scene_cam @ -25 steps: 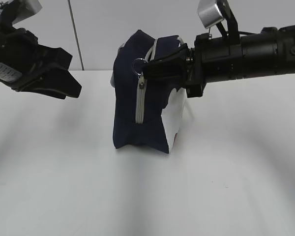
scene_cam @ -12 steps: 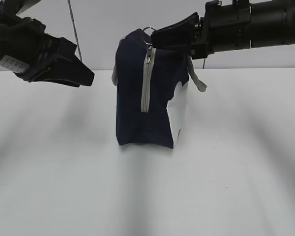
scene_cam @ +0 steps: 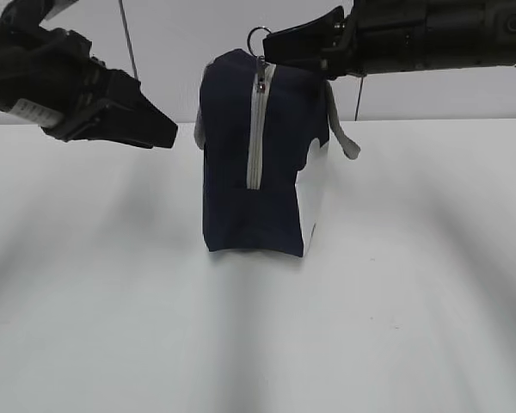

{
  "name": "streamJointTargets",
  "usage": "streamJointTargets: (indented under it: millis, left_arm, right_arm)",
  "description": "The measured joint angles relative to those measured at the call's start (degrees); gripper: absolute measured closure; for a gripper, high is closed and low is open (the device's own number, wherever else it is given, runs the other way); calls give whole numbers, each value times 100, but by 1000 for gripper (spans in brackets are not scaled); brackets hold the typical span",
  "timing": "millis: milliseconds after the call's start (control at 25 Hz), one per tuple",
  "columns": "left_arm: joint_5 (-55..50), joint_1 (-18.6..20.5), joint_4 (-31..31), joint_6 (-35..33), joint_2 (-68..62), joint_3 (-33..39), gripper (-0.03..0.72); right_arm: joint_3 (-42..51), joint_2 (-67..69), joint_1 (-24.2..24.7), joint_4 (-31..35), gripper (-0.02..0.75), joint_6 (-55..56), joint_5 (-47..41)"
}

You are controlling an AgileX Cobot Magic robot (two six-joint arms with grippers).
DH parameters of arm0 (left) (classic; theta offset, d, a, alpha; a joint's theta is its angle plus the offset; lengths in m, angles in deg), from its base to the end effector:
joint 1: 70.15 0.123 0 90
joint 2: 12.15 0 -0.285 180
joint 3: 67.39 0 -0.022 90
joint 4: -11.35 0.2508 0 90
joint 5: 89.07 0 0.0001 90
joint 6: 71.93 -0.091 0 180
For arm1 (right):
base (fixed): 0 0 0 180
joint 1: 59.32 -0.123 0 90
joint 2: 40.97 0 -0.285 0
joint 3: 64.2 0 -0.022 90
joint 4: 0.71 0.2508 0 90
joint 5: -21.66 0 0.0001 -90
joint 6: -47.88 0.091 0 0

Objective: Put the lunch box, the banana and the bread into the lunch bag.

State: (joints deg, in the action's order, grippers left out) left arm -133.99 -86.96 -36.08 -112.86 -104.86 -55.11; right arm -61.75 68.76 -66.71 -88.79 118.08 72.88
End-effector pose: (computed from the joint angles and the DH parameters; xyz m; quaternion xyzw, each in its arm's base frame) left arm 0.2853 -0.1357 0.3054 0.2506 0.8715 -0.2908 0.3052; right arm 0.3782 0.1205 0.2976 -0.3971 0.6697 0.3099 0.5457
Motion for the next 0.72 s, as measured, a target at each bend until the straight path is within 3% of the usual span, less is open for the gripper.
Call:
streamJointTargets:
  millis: [400,720]
  left_arm:
    - [61,0,-274,-492,-434,0,433]
    - [126,0,-561,-833,-463,0,433]
  right_arm:
    - [-565,267,0,-45,754,457,35]
    - [-565,238,10,-776,754,932,522]
